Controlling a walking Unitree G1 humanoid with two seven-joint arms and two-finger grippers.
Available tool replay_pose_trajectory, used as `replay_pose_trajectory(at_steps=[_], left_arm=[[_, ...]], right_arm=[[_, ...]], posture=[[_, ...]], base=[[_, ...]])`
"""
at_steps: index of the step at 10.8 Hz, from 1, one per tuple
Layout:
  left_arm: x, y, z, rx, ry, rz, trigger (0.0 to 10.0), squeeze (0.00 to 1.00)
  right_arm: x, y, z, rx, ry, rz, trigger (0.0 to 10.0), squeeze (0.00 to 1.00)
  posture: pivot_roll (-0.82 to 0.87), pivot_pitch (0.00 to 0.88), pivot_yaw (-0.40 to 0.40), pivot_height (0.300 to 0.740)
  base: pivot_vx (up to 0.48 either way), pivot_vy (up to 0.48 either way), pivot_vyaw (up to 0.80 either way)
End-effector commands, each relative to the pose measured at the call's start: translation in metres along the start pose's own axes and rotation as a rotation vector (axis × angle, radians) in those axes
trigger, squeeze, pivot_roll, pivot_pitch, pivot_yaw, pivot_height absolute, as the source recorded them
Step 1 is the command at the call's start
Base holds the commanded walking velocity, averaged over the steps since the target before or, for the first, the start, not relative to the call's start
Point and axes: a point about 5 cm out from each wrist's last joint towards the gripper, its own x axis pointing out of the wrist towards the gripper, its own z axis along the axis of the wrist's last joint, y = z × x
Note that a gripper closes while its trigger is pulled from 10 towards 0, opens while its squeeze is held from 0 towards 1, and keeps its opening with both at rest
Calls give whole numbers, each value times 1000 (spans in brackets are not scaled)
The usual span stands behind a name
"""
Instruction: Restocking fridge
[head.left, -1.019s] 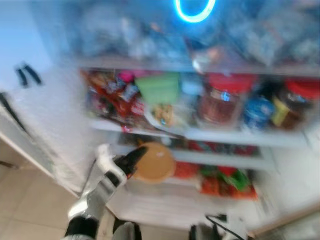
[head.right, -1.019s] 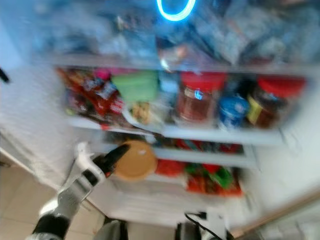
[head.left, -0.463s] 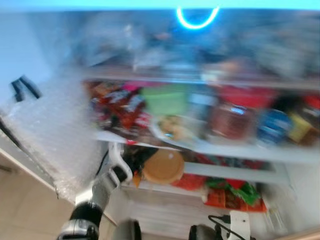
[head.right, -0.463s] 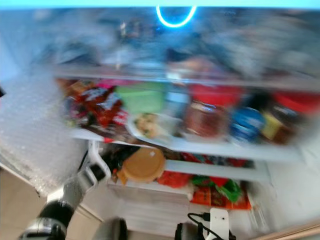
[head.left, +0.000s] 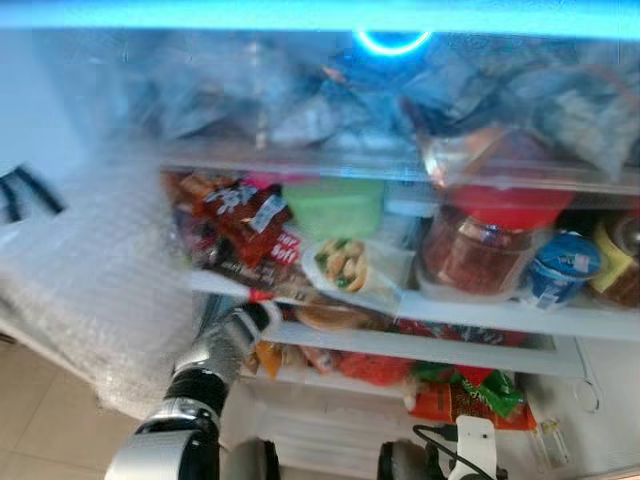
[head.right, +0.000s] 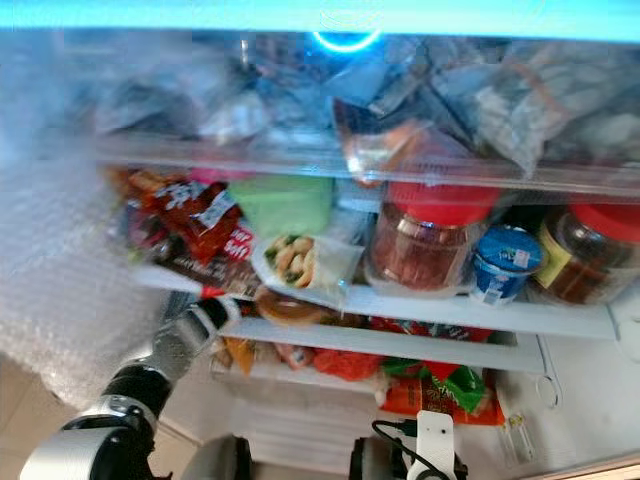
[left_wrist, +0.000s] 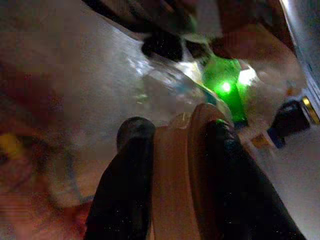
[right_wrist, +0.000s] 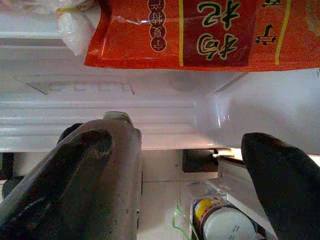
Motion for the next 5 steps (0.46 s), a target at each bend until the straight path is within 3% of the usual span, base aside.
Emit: replay_pose_trajectory(at_steps=[1,3,5], left_arm=[[4,-4,-6,3,16,6,10000,0],[5,-2,-12,-1,12,62,10000,0],[11,-6,-15,-86,-61,132,10000,0]], right_arm=[[-6,3,-25,9,97,7,10000,0],[-6,3,-25,10,96,8,10000,0],[-6,4,-24,10,94,10,10000,0]], posture=[[-52,110,49,643],[-50,106,53,643],[-49,102,54,643]], base=[[0,0,0],[0,0,0],[0,0,0]])
